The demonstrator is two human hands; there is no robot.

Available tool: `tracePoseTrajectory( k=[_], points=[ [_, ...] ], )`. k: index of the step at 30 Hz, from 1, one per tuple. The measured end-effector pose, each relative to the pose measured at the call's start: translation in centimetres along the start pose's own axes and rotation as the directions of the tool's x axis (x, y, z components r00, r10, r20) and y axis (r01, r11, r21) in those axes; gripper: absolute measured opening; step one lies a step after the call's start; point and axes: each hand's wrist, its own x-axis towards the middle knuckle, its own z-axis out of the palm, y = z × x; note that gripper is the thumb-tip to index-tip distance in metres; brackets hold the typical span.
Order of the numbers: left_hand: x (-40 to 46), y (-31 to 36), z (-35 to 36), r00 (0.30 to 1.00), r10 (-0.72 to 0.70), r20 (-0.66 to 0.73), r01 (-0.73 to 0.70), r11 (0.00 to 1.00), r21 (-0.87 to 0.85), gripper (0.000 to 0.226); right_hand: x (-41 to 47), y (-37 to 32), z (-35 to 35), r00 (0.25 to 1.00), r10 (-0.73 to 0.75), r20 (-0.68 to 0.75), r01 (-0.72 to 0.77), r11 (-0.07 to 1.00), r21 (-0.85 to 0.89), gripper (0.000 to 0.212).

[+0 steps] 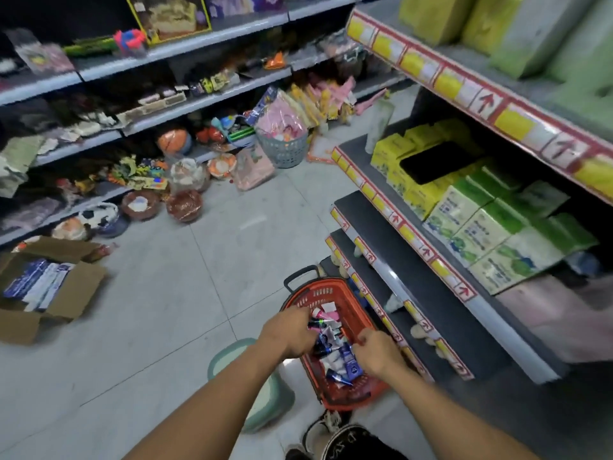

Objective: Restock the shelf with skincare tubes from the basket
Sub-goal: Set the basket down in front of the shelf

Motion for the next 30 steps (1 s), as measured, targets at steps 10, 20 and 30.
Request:
tracePoseTrajectory(
  k=[10,20,30],
  points=[
    [6.5,8.5,-2.4,0.985,0.137,0.108,-0.158,0.962,0.224,0.033,3.2,4.1,-3.3,0.993,0.120,0.000,-0.120,0.989,0.086,0.023],
    [9.3,11.1,-4.9,0.952,0.258,0.162,-0.294,0.918,0.268,0.024,3.5,3.7,-3.3,0.990,0.138,0.009,-0.138,0.975,0.176,0.022],
    [18.7,8.8,-5.6,0.849,0.419,0.323,-0.518,0.780,0.351,0.028,7.8,1.6,0.6,0.921,0.383,0.070,-0.372,0.813,0.447,0.013]
  ],
)
